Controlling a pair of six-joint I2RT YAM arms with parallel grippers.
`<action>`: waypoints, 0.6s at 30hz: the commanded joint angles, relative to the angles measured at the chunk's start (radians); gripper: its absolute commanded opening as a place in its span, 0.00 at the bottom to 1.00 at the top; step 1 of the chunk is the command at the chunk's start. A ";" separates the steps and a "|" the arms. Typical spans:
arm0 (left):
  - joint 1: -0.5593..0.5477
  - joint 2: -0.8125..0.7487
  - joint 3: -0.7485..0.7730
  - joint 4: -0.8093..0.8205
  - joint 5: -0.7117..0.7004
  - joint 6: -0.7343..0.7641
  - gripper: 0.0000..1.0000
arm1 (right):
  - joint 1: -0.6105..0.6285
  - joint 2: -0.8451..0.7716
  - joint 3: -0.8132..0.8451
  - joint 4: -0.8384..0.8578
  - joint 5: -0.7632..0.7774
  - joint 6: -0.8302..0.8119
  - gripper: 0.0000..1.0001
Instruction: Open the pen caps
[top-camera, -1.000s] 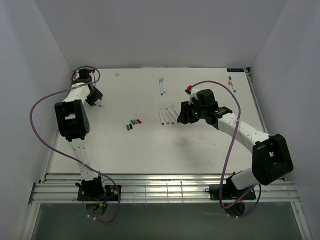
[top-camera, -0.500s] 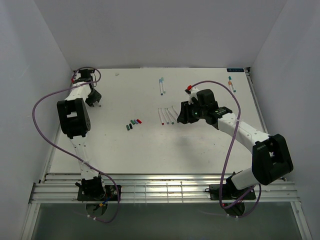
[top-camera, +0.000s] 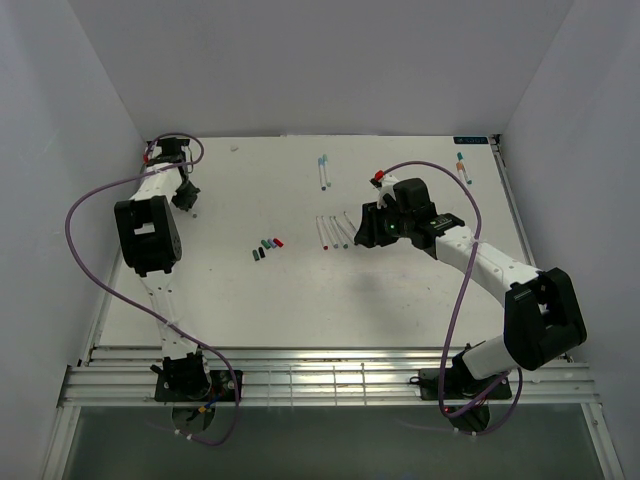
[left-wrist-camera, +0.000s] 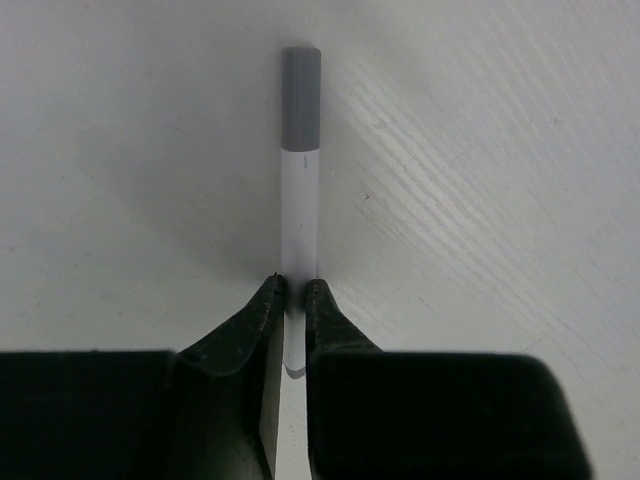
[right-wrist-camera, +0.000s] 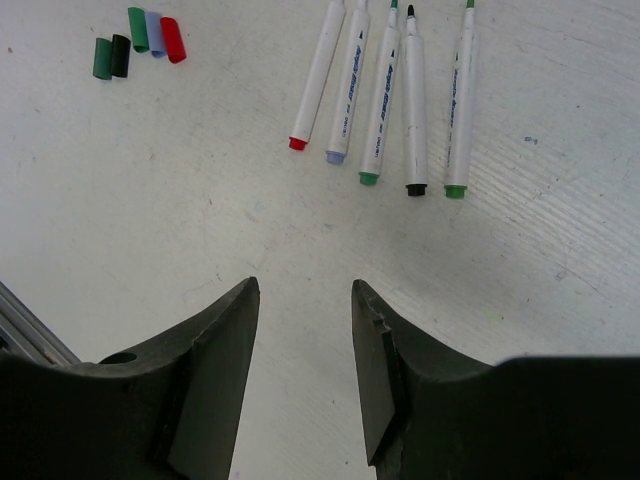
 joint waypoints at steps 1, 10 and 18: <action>0.001 -0.007 -0.016 0.001 -0.027 0.021 0.15 | 0.002 -0.031 0.006 0.023 -0.002 -0.006 0.48; -0.001 -0.159 -0.125 0.081 0.068 0.014 0.00 | 0.003 -0.062 0.009 0.007 -0.014 0.013 0.49; -0.023 -0.485 -0.383 0.272 0.438 -0.023 0.00 | 0.011 -0.057 0.011 0.037 -0.095 0.066 0.49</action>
